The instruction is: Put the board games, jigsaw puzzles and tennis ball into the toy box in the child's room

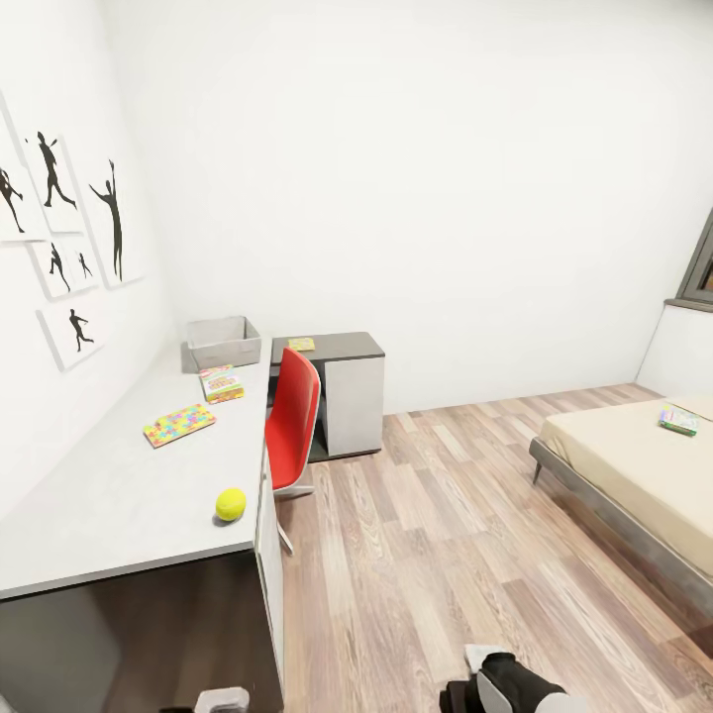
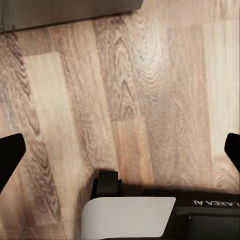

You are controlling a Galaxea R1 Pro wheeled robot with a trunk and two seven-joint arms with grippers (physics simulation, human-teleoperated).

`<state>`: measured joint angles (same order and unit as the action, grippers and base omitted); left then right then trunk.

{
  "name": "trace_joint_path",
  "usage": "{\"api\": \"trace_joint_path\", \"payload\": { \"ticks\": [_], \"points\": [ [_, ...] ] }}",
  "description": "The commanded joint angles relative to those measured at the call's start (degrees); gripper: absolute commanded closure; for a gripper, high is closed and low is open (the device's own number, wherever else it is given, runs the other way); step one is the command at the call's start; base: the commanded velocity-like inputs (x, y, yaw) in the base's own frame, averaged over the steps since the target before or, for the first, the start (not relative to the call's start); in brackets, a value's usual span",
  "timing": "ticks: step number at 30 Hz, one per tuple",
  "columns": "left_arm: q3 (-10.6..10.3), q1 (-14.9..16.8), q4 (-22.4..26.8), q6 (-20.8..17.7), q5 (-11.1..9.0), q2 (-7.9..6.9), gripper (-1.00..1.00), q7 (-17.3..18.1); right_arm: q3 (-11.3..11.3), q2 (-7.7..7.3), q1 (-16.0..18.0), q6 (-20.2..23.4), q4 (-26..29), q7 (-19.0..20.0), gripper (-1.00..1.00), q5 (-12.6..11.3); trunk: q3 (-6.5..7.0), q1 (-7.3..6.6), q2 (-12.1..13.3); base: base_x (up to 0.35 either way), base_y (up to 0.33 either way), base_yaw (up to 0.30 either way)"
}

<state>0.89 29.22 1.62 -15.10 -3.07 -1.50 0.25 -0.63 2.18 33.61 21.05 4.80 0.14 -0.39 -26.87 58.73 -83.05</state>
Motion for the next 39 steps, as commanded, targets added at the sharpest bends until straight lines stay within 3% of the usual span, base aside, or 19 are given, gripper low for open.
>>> {"api": "trace_joint_path", "payload": {
  "ticks": [1, 9, 13, 14, 15, 20, 27, 39],
  "points": [
    [0.07, 1.33, 0.12, -1.05, -0.33, 0.43, -1.0, 0.04, -0.07, 0.13, 1.26, 0.87, 0.24, 0.02, -1.0, -0.09, -0.06, 0.0, -0.03, 0.0, 0.0, 0.0],
    [0.07, 6.92, 0.14, -3.16, -0.35, 2.77, -1.0, 0.02, -0.13, 0.55, 5.78, 2.31, 1.04, 0.06, -1.0, -0.18, -0.06, 0.0, -0.03, 0.0, 0.0, 0.0],
    [0.07, 7.87, 0.14, -3.5, -0.35, 3.29, -1.0, 0.02, -0.14, 0.6, 6.52, 2.45, 1.52, 0.07, -1.0, -0.19, -0.06, 0.0, -0.03, 0.0, 0.0, 0.0],
    [0.07, 8.73, 0.14, -3.86, -0.35, 3.83, -1.0, 0.02, -0.14, 0.63, 7.17, 2.58, 2.12, 0.1, -1.0, -0.2, -0.06, 0.0, -0.03, 0.0, 0.0, 0.0],
    [0.07, 10.91, 0.16, -4.95, -0.36, 5.67, -1.0, -0.03, -0.15, 0.68, 8.46, 3.12, 4.39, 0.11, -1.0, -0.21, -0.06, 0.0, -0.03, 0.0, 0.0, 0.0],
    [0.07, 13.15, 1.67, -5.99, -0.54, 7.71, -1.0, -0.07, -0.11, 0.71, 9.45, 5.82, 7.11, 0.12, -1.0, -0.19, -0.06, 0.0, -0.03, 0.0, 0.0, 0.0],
    [0.12, 13.63, 4.73, -6.83, -0.93, 8.21, -1.0, -0.07, -0.09, 0.69, 9.66, 6.72, 8.03, 0.14, -1.0, -0.15, -0.06, 0.0, -0.03, 0.0, 0.0, -0.015],
    [0.02, 13.81, 9.24, -7.61, -4.44, 9.91, -1.0, -0.19, -0.11, 0.58, 9.54, 8.3, 10.71, 0.19, -1.0, -0.2, -0.06, 0.0, -0.03, 0.0, 0.0, -0.163]
  ]
}}
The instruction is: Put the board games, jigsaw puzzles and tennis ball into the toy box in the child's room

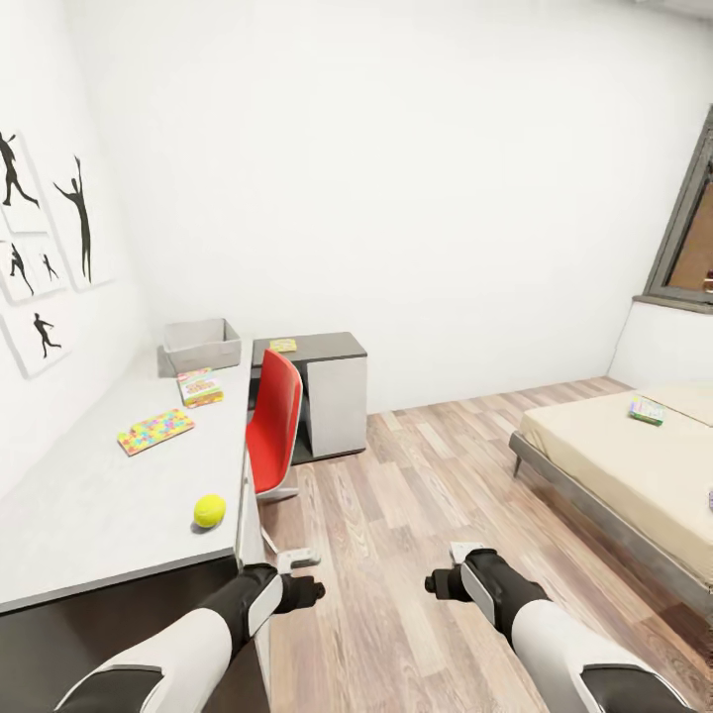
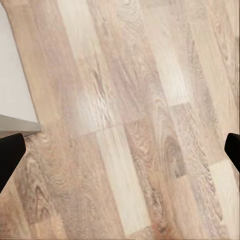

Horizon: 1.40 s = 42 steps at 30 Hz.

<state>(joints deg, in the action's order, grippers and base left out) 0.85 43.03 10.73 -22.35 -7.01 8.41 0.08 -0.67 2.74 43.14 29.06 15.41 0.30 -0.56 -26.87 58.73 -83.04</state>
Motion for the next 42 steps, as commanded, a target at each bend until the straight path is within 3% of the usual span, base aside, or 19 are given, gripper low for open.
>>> {"api": "trace_joint_path", "payload": {
  "ticks": [1, 19, 31, 42],
  "points": [
    [0.06, 0.01, 0.35, -0.37, -0.72, 0.11, -1.0, -0.07, -0.06, 0.01, 0.0, 0.45, 0.24, 0.04, -1.0, -0.04, -0.06, 0.0, -0.03, 0.0, 0.0, -0.233],
    [0.03, -0.04, 3.74, -0.26, -1.94, 1.25, -1.0, 0.16, -0.18, -0.65, 0.21, 1.39, 0.99, 0.19, -1.0, 0.0, -0.06, 0.0, -0.03, 0.0, 0.0, -0.266],
    [-0.12, -1.03, 4.68, 0.18, -6.59, 1.59, -1.0, 0.52, -0.25, -0.86, 0.16, 3.42, 3.89, 0.36, -1.0, 0.02, -0.06, 0.0, -0.03, 0.0, 0.0, -0.285],
    [-0.21, -1.63, 4.79, 0.18, -7.92, 1.59, -1.0, 0.99, -0.28, -0.94, 0.08, 3.93, 4.73, 0.46, -1.0, 0.03, -0.06, 0.0, -0.03, 0.0, 0.0, -0.288]
  ]
}}
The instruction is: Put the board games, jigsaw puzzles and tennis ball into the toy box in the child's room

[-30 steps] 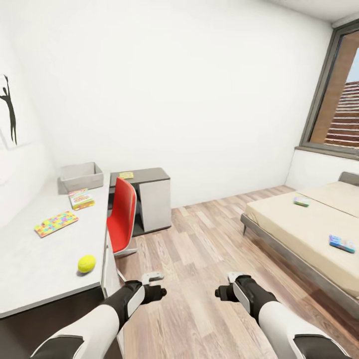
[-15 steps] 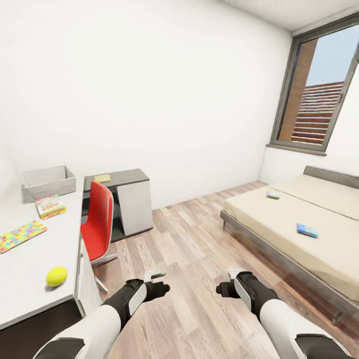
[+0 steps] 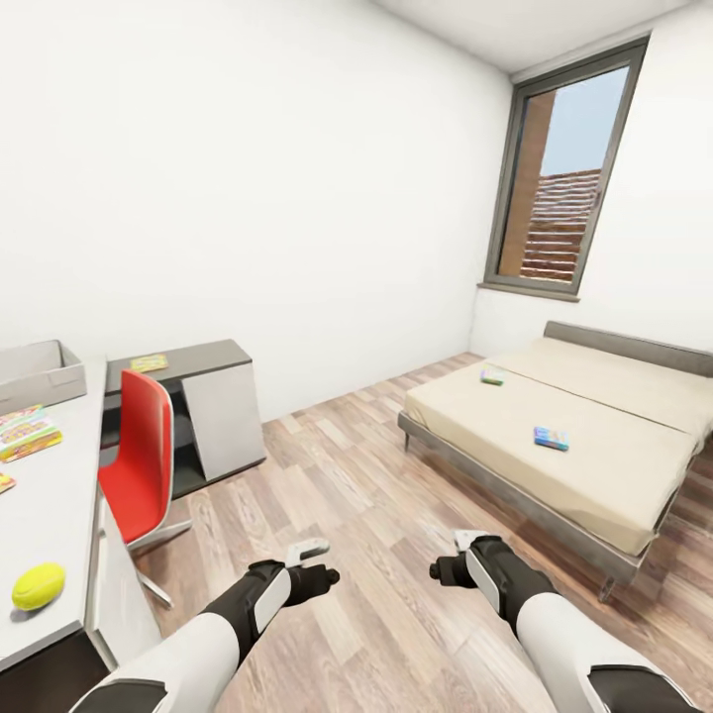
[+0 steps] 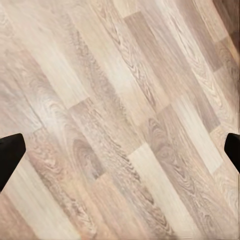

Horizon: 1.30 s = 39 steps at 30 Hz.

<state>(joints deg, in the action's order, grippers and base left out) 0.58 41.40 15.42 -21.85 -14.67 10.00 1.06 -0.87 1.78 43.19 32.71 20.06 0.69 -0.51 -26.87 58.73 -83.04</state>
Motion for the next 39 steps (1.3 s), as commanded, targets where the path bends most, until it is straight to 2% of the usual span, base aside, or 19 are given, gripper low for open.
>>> {"api": "trace_joint_path", "payload": {
  "ticks": [1, 19, 31, 39],
  "points": [
    [0.05, -0.03, 0.11, -0.37, -0.33, 0.0, -1.0, 0.06, -0.09, -0.01, 0.03, 0.31, 0.14, 0.08, -1.0, -0.02, -0.06, 0.0, -0.03, 0.0, 0.0, -0.288],
    [0.01, -0.37, 0.17, -0.4, -0.59, -0.02, -1.0, 0.34, -0.1, -0.33, 0.13, 0.42, 0.32, 0.1, -1.0, -0.01, -0.06, 0.0, -0.03, 0.0, 0.0, -0.288],
    [0.02, -0.48, 0.29, -0.61, -0.68, -0.09, -1.0, 3.62, -0.1, -0.66, 0.19, 0.43, 0.33, 0.1, -1.0, -0.01, -0.06, 0.0, -0.03, 0.015, 0.0, -0.288],
    [0.13, -0.51, 0.31, -0.51, -0.65, -0.38, -1.0, 4.7, -0.14, -1.06, 0.17, 0.43, 0.33, 0.13, -1.0, -0.11, -0.06, 0.0, -0.03, 0.197, 0.0, -0.27]
  ]
}}
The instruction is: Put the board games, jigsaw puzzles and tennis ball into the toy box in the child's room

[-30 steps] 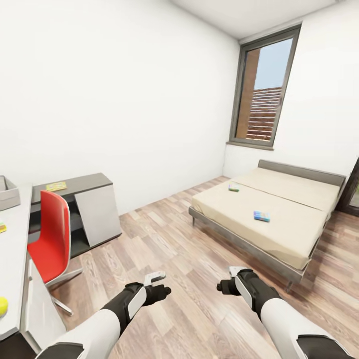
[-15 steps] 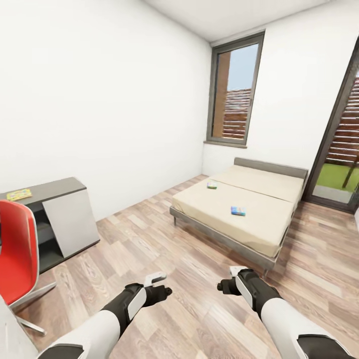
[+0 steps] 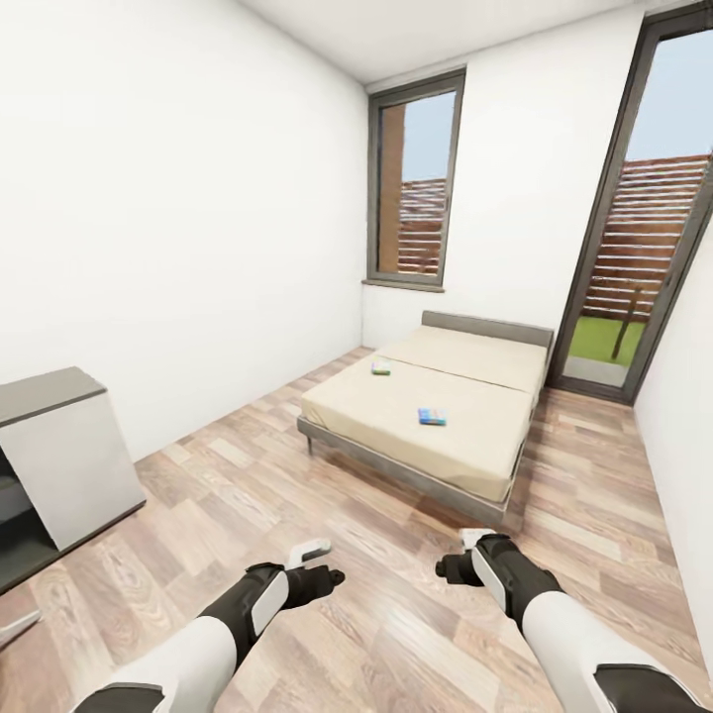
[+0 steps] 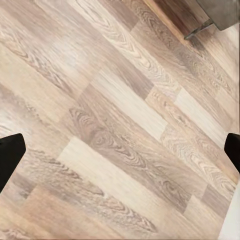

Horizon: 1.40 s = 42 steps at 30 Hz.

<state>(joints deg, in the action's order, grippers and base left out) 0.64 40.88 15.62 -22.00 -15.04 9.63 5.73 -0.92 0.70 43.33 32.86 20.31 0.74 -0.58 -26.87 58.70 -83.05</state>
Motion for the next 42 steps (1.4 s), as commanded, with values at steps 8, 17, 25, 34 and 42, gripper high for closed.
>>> {"api": "trace_joint_path", "payload": {
  "ticks": [8, 17, 25, 34, 42],
  "points": [
    [0.07, 0.0, 0.11, -0.21, -0.22, -0.15, -1.0, 0.24, -0.12, -0.17, -0.28, 0.23, 0.08, 0.12, -1.0, -0.04, -0.06, 0.02, -0.03, 0.291, 0.0, -0.124],
    [0.03, -0.01, 0.13, -0.08, -0.05, -0.34, -1.0, -0.14, -0.2, -0.22, -0.25, 0.22, 0.08, 0.13, -1.0, -0.07, -0.06, 0.02, -0.03, 0.331, 0.0, -0.021],
    [-0.01, -0.01, 0.18, -0.06, -0.01, -0.44, -1.0, -0.2, -0.22, -0.2, -0.01, 0.78, 0.08, 0.13, -1.0, -0.12, -0.06, 0.02, -0.03, 0.339, 0.0, -0.004],
    [-0.02, -0.01, 0.2, -0.06, -0.01, -0.48, -1.0, -0.06, -0.32, -0.33, 0.17, 3.97, 0.08, 0.1, -1.0, -0.37, -0.06, 0.02, -0.03, 0.34, 0.0, -0.001],
    [0.04, -0.01, 0.2, -0.06, -0.05, -0.52, -1.0, 0.11, -0.94, -1.77, 0.46, 5.31, 0.08, -0.09, -1.0, -2.13, -0.06, 0.02, -0.03, 0.34, 0.0, 0.0]
  ]
}}
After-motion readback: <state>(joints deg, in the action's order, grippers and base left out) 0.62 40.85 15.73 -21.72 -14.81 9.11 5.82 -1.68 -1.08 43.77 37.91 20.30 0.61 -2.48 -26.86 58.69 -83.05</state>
